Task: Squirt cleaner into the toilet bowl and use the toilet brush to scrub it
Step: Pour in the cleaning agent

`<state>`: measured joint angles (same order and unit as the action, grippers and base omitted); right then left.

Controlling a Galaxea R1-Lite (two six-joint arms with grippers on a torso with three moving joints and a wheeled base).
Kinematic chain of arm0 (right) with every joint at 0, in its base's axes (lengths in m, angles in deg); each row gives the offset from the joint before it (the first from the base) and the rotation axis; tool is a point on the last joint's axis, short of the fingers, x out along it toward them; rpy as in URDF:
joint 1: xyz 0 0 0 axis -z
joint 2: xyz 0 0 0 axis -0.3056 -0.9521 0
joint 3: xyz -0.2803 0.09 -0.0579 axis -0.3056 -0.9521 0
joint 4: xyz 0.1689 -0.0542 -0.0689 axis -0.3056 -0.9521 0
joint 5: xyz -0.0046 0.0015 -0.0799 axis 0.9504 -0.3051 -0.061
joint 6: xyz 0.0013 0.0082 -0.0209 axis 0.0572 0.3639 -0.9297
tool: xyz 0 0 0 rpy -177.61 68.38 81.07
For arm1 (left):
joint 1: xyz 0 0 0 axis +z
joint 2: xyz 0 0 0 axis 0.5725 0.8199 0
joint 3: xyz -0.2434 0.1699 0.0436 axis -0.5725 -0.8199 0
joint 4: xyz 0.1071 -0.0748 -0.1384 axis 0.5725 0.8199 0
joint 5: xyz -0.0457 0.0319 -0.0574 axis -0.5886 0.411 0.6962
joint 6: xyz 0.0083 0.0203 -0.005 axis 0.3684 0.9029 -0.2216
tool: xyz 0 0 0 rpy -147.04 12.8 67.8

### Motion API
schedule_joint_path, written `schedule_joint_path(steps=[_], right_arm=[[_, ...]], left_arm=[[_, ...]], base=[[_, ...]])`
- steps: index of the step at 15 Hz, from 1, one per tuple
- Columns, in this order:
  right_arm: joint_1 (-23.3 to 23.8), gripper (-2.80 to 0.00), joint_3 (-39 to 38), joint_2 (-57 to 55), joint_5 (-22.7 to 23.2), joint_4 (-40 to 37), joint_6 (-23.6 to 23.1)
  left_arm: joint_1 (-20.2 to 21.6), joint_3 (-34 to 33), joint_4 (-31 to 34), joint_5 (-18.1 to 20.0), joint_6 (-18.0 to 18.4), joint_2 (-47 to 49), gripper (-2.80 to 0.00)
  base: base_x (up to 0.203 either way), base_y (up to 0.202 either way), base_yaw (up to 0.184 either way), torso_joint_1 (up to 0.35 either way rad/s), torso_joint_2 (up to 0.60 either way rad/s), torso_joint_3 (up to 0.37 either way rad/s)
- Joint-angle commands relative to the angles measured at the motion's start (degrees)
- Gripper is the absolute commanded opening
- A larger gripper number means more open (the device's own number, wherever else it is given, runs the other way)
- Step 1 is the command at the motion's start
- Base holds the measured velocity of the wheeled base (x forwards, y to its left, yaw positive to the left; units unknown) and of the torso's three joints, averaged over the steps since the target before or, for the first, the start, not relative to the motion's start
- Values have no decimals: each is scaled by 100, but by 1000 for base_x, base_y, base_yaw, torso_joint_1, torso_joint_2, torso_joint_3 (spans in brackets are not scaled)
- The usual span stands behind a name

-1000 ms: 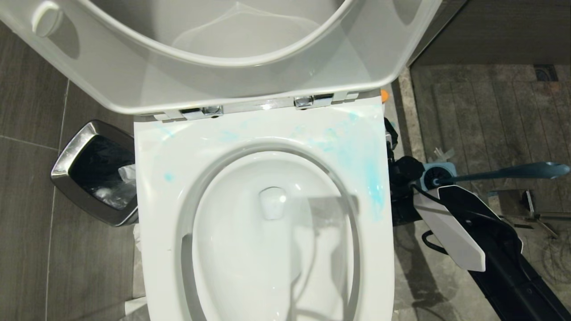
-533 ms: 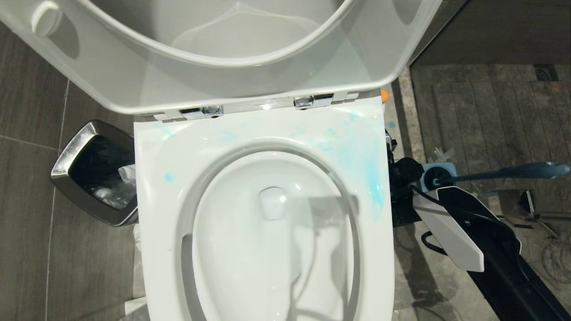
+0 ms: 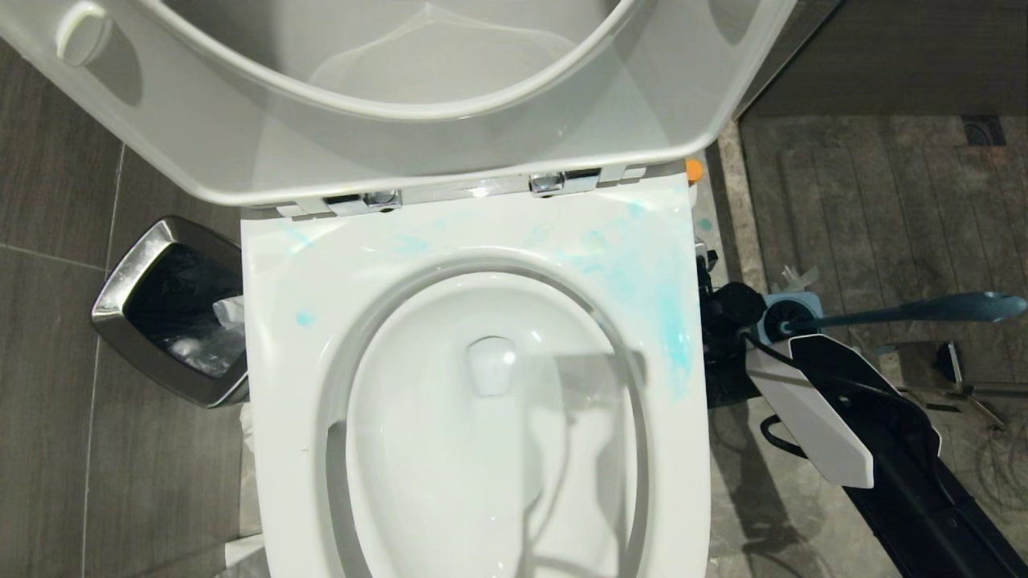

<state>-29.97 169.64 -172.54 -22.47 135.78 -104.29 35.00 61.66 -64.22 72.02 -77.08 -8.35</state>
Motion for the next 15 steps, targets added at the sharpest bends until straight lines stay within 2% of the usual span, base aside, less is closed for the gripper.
schedule_joint_path(steps=[1, 6, 12, 15], right_arm=[[-4, -280, -7, 24, 1, 78, 3], [-33, -280, -390, 195, -4, 78, 21], [-172, -280, -1868, 454, -26, 78, 190], [-181, -280, -2097, 597, -21, 78, 208]], left_arm=[[1, 0, -7, 0, 2, 0, -280], [1, 0, -6, 0, 2, 7, -280], [1, 0, -7, 0, 2, 0, -280], [1, 0, -6, 0, 2, 9, -280]], base=[[0, 0, 0, 0, 0, 0], [0, 0, 0, 0, 0, 0], [0, 0, 0, 0, 0, 0], [0, 0, 0, 0, 0, 0]])
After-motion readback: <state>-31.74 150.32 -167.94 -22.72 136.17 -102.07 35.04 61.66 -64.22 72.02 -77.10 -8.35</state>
